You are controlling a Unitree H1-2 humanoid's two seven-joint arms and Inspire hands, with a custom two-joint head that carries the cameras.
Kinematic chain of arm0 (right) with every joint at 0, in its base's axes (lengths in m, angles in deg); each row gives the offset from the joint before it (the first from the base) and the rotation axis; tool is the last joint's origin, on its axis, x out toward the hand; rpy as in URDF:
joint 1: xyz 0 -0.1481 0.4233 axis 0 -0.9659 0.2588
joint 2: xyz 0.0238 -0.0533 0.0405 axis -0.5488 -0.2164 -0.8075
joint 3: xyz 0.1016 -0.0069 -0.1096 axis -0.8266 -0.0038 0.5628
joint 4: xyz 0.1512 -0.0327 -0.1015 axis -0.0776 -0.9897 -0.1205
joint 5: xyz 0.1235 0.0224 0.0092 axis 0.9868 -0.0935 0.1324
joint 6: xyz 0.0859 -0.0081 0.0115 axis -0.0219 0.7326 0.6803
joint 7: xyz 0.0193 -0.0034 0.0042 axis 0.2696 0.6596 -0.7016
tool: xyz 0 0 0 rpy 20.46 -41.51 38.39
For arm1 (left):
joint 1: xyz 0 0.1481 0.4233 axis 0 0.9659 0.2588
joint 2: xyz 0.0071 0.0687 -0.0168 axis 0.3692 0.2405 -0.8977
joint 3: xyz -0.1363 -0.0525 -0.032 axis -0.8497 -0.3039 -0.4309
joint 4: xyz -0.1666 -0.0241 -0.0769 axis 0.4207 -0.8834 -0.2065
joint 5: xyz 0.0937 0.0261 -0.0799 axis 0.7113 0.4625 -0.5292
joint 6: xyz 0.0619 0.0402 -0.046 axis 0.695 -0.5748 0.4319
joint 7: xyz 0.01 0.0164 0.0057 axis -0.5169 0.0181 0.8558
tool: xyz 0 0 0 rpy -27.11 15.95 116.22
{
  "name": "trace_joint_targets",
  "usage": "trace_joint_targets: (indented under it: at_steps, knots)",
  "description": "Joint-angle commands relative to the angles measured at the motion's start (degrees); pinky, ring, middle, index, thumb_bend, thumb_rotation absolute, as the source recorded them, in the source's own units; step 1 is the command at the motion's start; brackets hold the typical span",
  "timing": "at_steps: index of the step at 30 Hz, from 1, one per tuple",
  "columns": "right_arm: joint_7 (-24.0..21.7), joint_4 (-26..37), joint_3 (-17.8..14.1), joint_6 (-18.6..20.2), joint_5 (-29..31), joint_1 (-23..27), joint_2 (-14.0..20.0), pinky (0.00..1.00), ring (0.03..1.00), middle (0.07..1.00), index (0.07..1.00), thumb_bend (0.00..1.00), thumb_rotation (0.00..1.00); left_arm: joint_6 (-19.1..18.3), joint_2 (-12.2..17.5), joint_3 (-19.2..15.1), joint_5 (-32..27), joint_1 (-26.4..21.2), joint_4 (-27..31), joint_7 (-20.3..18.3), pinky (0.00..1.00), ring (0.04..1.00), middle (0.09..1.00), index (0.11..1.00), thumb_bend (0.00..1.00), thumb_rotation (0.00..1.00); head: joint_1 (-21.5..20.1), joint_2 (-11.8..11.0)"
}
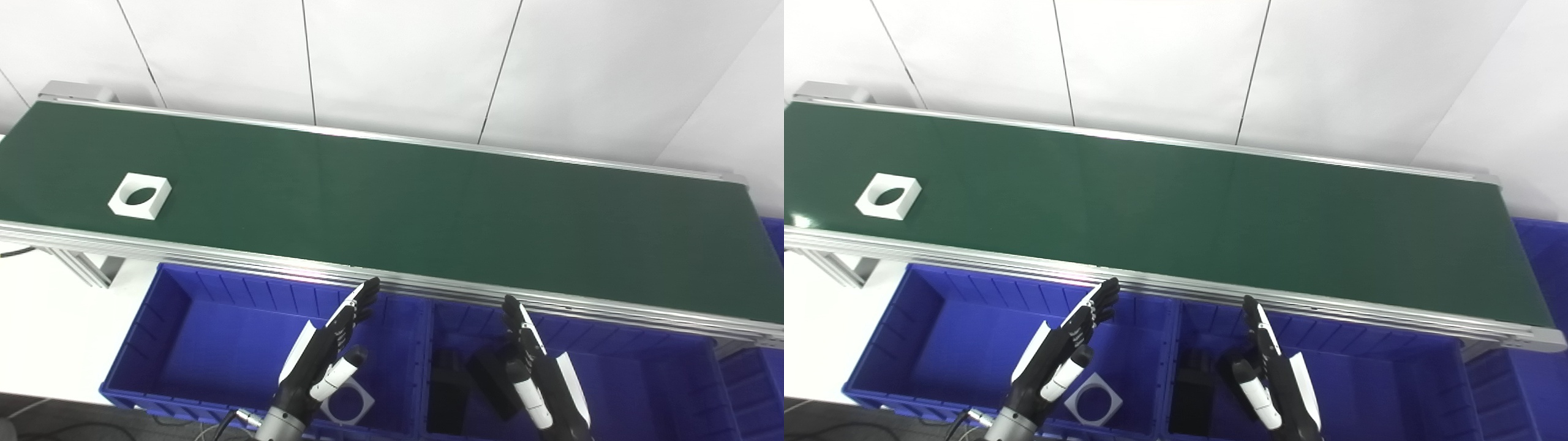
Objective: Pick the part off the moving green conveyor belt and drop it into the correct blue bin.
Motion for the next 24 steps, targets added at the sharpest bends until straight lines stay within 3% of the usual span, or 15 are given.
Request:
trace_joint_targets:
  at_steps: [1, 10, 15, 19, 24]
  knots:
    - [0.5, -0.3, 0.1, -4.7, 0.1, 0.8, -0.4, 0.96, 0.972, 0.974, 0.984, 0.70, 0.97, 2.3, 0.4, 0.3, -0.5, -1.3, 0.1, 0.3, 0.92, 0.948, 0.962, 0.940, 0.78, 0.92, 0.3, -0.7]
    - [1.1, -3.0, 0.1, -5.5, -1.4, 2.2, -1.1, 0.98, 0.986, 0.980, 0.986, 0.70, 0.98, 2.4, 1.3, 0.2, -1.9, -3.1, 0.0, 0.3, 0.94, 0.955, 0.958, 0.939, 0.81, 0.90, 1.1, -3.1]
    - [1.5, -4.5, 0.3, -7.1, -2.2, 3.1, -1.2, 0.97, 0.985, 0.979, 0.986, 0.68, 0.98, 2.4, 2.1, -0.7, -3.5, -4.0, 5.4, 0.0, 0.89, 0.934, 0.942, 0.928, 0.81, 0.90, 1.0, -3.6]
    - [1.7, -5.8, 0.5, -7.9, -2.5, 4.0, -1.3, 0.97, 0.979, 0.977, 0.982, 0.67, 0.97, 2.4, 2.9, -3.0, -5.2, -6.7, 11.7, -0.1, 0.88, 0.925, 0.937, 0.926, 0.82, 0.90, 0.8, -3.9]
    - [1.8, -6.6, 0.5, -7.9, -2.4, 4.8, -1.6, 0.96, 0.971, 0.967, 0.978, 0.68, 0.96, 2.0, 3.4, -8.2, -1.9, -10.1, 16.3, 2.5, 0.86, 0.911, 0.930, 0.926, 0.82, 0.91, 0.5, -3.6]
